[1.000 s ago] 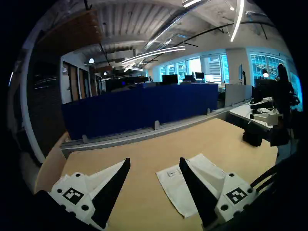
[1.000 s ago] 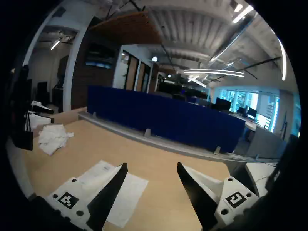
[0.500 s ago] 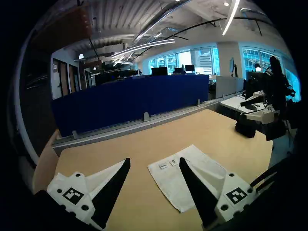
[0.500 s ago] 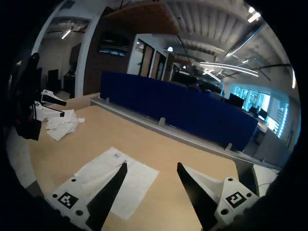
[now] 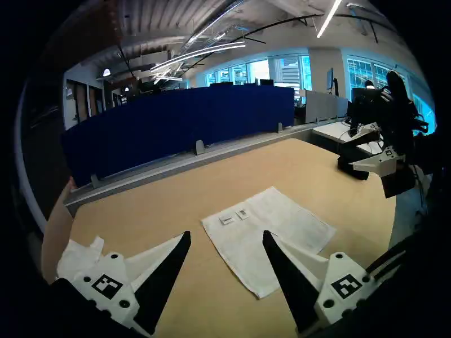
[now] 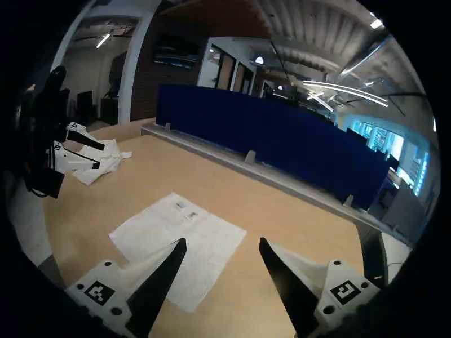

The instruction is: Fold towel

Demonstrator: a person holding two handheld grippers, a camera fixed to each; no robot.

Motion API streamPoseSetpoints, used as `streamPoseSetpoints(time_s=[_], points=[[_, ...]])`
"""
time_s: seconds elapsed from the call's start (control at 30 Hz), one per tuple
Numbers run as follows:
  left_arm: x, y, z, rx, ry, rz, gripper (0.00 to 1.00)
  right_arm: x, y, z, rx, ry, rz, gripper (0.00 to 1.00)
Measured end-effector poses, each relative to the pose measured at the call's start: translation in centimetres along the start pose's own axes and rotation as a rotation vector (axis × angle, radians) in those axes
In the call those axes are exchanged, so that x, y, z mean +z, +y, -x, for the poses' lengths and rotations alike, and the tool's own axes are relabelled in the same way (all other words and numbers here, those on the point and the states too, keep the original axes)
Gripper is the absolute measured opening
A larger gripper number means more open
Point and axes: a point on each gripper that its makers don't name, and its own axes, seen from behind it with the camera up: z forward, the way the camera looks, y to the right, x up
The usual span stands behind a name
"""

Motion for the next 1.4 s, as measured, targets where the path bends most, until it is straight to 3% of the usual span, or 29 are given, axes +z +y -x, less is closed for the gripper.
streamPoseSetpoints(time_s=[0.37,0.67,1.07,1.4], points=[[2.8,2.4,6.2,0.003,-0.114,0.061,0.94,2.7,-1.6,6.4,0.001,-0.095,-0.031,1.0],[4.4,3.6,11.2,0.015,-0.217,0.098,0.94,4.2,-2.9,11.2,0.001,-0.167,-0.07,1.0],[5.4,5.0,15.5,0.016,-0.323,0.148,0.94,4.2,-4.2,16.3,-0.011,-0.265,-0.109,1.0],[5.6,6.3,17.8,0.024,-0.393,0.188,0.94,3.9,-5.1,19.7,-0.003,-0.332,-0.144,0.99]])
